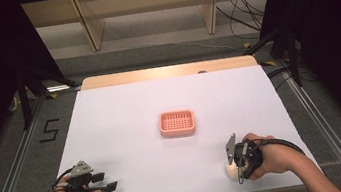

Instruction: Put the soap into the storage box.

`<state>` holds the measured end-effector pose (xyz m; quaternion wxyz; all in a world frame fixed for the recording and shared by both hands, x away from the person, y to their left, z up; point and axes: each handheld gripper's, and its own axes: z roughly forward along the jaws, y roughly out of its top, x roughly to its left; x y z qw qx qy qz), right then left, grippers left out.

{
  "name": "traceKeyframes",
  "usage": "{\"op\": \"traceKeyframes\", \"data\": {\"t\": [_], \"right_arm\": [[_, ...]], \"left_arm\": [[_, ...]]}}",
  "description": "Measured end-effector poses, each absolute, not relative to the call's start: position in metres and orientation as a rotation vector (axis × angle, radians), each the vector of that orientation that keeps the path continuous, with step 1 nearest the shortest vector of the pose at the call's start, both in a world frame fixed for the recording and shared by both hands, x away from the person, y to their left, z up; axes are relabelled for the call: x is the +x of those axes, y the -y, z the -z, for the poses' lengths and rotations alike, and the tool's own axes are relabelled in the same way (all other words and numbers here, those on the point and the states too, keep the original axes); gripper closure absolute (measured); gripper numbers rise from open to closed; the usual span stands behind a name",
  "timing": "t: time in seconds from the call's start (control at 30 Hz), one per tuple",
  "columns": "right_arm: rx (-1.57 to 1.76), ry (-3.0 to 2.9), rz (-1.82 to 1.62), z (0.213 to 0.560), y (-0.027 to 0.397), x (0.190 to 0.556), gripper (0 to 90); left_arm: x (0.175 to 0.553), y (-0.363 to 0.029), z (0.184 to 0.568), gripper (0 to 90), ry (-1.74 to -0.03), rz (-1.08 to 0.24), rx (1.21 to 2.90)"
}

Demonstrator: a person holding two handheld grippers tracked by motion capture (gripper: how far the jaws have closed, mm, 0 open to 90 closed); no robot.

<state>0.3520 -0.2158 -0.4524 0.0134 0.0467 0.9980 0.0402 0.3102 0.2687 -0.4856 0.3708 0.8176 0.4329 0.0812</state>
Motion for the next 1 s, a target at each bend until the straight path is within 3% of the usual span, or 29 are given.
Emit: {"op": "traceKeyframes", "data": {"t": [1.0], "right_arm": [[0.345, -3.15, -0.086, 0.4501, 0.2129, 0.3517, 49.9]], "left_arm": [[0.3104, -0.2683, 0.4859, 34.4, -1.108, -0.204, 2.095]]}}
